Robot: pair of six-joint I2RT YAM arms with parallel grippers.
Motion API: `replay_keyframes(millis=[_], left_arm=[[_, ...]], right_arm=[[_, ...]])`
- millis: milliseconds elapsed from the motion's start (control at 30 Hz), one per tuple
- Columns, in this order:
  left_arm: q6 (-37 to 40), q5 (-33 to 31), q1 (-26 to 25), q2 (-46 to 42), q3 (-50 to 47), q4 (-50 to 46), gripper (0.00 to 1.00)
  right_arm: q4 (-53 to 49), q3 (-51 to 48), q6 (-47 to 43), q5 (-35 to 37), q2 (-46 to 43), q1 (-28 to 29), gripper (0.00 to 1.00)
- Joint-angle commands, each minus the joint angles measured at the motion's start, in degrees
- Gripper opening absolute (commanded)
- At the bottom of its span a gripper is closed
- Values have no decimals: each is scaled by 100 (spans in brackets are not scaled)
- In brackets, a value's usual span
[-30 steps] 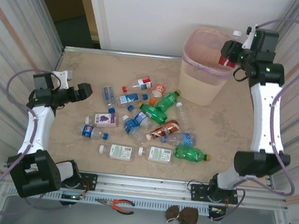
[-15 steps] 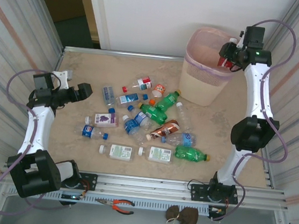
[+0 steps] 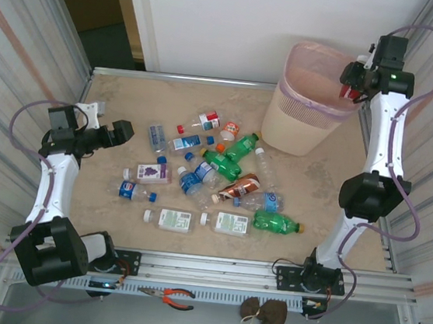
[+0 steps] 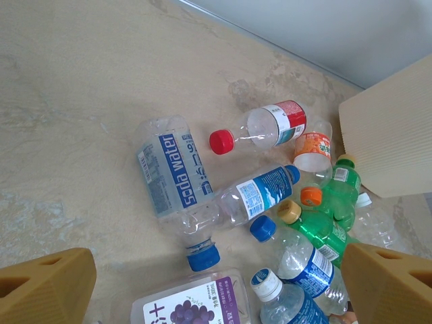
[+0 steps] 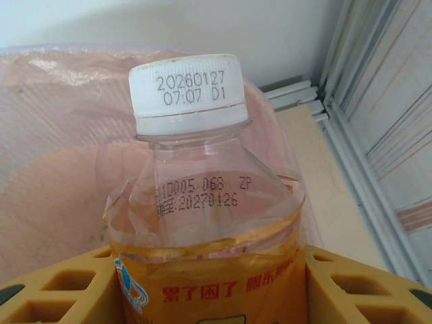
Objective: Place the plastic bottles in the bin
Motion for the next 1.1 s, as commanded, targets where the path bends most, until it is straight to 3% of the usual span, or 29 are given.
replay_keyframes(millis=[0,267,500,633,1067], left_arm=[[-14,57,47,68,-67,22,94],[-23,97,46,91,-67,22,94],[-27,107,45,120,-53,22,94],[-27,97,46,119,-54,13,94],[-27,115,46,127,-54,5,94]], right_arm=[[-290,205,-335,336,19,-79,51],[-681,598,-565,629,120,-82,51],[-922,800,-719,-937,262,93,51],[-1151,1052,-879,-1476,573,328,51],[-1603,1255,-1065,-1797,1662,927,52]])
